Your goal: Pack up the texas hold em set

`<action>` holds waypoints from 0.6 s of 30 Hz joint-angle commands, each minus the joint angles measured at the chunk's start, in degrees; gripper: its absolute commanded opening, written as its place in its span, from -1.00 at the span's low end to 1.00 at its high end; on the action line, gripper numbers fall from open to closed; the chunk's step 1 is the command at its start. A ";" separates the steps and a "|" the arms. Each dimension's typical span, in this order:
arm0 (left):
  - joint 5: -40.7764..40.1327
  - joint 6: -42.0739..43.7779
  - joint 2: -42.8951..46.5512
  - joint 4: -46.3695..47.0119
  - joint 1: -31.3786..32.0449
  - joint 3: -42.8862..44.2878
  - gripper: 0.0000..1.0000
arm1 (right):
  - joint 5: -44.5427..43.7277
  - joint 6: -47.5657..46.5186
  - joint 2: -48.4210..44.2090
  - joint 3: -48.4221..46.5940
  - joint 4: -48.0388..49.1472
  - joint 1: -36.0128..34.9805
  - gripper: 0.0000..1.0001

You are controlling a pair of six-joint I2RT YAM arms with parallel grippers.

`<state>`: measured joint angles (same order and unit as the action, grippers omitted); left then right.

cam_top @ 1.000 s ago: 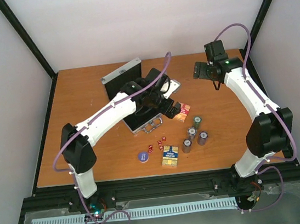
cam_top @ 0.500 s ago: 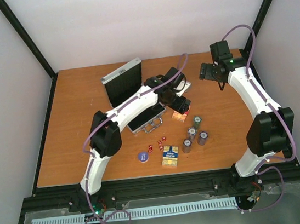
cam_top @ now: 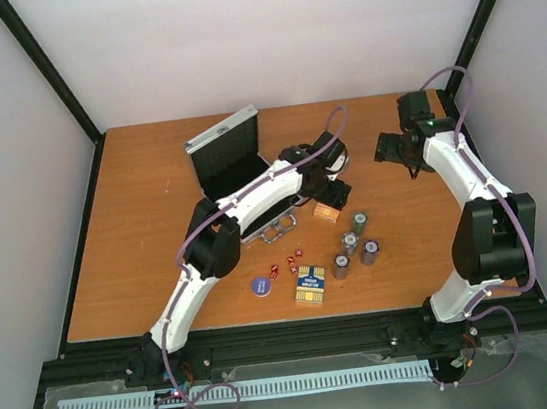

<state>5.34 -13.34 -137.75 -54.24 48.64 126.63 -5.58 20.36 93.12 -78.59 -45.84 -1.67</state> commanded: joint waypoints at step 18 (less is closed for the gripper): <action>-4.08 -4.10 -9.03 -0.78 0.75 5.83 0.80 | 5.52 -1.34 -5.57 9.79 4.18 0.57 1.00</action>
<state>1.72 -16.56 -145.45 -54.02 48.66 130.67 -1.41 19.29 88.71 -70.08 -42.98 -1.58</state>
